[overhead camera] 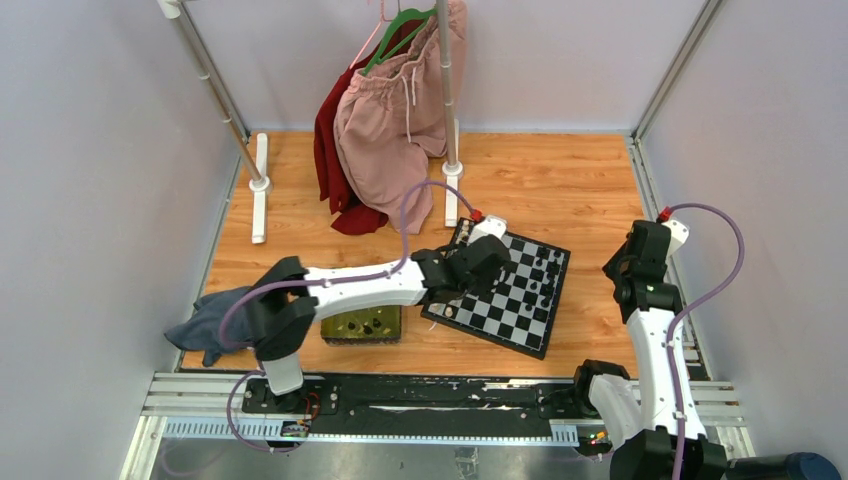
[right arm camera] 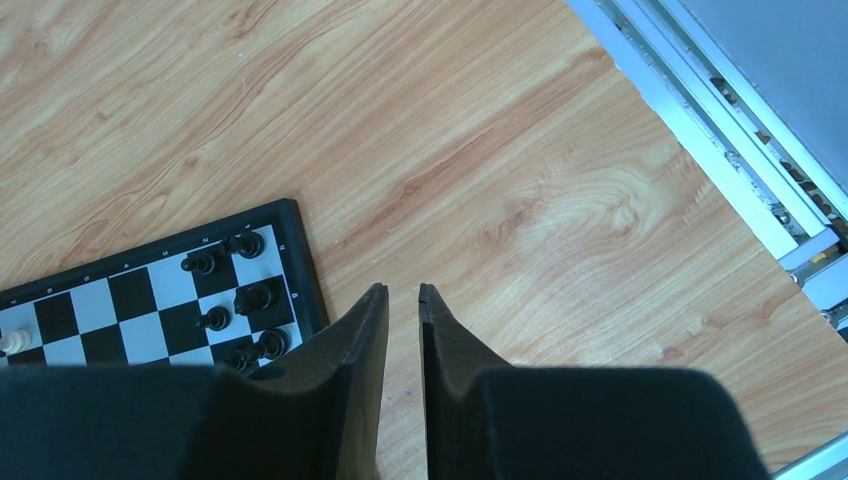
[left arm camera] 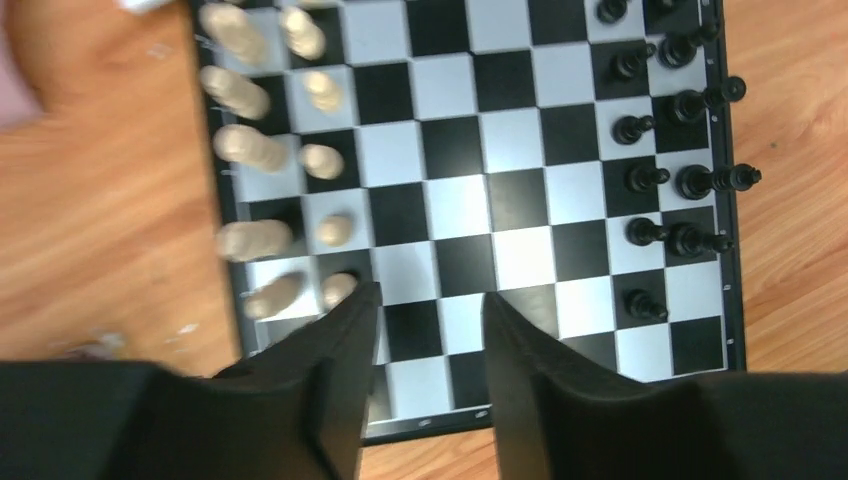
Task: Set up the chess pieces on the board
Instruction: Pick up the chess piece from the storage box.
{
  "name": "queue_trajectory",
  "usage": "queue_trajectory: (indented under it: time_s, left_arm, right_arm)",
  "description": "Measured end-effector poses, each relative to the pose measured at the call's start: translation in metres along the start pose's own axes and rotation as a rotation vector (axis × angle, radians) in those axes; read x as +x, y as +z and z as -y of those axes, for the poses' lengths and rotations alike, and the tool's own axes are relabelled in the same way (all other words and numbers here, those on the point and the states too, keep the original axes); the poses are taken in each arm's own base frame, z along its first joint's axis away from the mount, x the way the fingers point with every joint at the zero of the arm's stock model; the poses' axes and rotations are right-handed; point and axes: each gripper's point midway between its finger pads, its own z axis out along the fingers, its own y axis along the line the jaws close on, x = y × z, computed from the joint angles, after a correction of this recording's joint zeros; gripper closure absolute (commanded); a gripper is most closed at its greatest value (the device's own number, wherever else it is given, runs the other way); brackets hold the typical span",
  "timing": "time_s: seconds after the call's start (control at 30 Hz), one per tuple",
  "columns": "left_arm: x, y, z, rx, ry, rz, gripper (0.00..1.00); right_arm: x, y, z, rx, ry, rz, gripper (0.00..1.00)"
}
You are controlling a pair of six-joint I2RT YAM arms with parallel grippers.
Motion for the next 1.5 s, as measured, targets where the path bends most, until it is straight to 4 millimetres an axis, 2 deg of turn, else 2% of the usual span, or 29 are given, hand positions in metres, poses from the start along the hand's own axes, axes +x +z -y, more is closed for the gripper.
queue_trajectory:
  time_s: [0.13,0.23,0.3,0.5,0.57,0.67,0.8,1.0,1.23,1.5]
  left_arm:
    - [-0.025,-0.040,-0.030,-0.074,-0.046,0.083,0.27]
    - [-0.028,-0.064,-0.055,-0.143,-0.069,0.108,0.17]
    - [-0.019,-0.076,-0.073,-0.195,-0.078,0.101,0.13]
    - [0.030,-0.101,-0.123,-0.336,-0.070,0.016,0.08]
    - [0.046,-0.112,-0.138,-0.376,-0.072,-0.017,0.08]
    - [0.059,-0.127,-0.153,-0.409,-0.096,-0.034,0.10]
    - [0.066,-0.143,-0.165,-0.423,-0.134,-0.033,0.19]
    - [0.081,-0.159,-0.180,-0.437,-0.185,-0.036,0.26]
    - [0.108,-0.157,-0.187,-0.447,-0.211,-0.100,0.35]
    - [0.138,-0.141,-0.180,-0.417,-0.212,-0.200,0.44]
  right_arm:
    - [0.002,0.001,-0.005,-0.025,-0.009,-0.018,0.75]
    - [0.002,0.001,-0.011,-0.053,-0.021,-0.032,0.74]
    - [0.000,0.001,-0.015,-0.070,-0.025,-0.038,0.74]
    - [0.002,0.003,-0.027,-0.113,-0.042,-0.063,0.73]
    - [0.003,0.003,-0.029,-0.120,-0.047,-0.068,0.73]
    - [0.005,0.002,-0.032,-0.133,-0.056,-0.073,0.73]
    - [0.008,0.001,-0.038,-0.152,-0.074,-0.080,0.73]
    - [0.011,-0.001,-0.045,-0.167,-0.093,-0.085,0.74]
    - [0.016,0.000,-0.051,-0.174,-0.120,-0.098,0.74]
    - [0.018,0.002,-0.052,-0.170,-0.130,-0.102,0.74]
